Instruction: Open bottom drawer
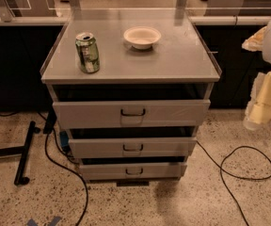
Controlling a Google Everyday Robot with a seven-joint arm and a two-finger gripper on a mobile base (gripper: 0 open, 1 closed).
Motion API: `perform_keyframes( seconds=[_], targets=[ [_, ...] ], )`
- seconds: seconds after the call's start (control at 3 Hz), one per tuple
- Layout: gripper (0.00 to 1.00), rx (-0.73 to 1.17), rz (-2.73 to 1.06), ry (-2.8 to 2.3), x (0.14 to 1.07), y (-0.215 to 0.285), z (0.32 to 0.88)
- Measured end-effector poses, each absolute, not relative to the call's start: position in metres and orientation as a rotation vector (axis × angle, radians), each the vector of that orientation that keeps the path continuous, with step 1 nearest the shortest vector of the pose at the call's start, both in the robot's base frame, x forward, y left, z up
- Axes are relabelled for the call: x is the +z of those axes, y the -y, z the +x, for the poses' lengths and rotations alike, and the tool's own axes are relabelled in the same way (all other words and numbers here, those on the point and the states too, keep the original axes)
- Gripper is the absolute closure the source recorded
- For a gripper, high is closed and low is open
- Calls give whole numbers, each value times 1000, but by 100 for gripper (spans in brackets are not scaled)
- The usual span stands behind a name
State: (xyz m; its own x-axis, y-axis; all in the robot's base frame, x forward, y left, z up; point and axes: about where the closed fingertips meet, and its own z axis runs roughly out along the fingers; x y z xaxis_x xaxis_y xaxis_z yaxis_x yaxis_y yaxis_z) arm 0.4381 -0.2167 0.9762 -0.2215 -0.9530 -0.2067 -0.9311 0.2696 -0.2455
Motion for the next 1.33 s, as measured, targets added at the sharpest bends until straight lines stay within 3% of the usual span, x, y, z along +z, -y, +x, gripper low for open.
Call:
perform_keyframes(
  seconds=[0.67,1.33],
  targets=[
    [0,-82,-1688,-2211,962,219,443],
    [0,118,-1648,-2088,859,209,459]
  ],
)
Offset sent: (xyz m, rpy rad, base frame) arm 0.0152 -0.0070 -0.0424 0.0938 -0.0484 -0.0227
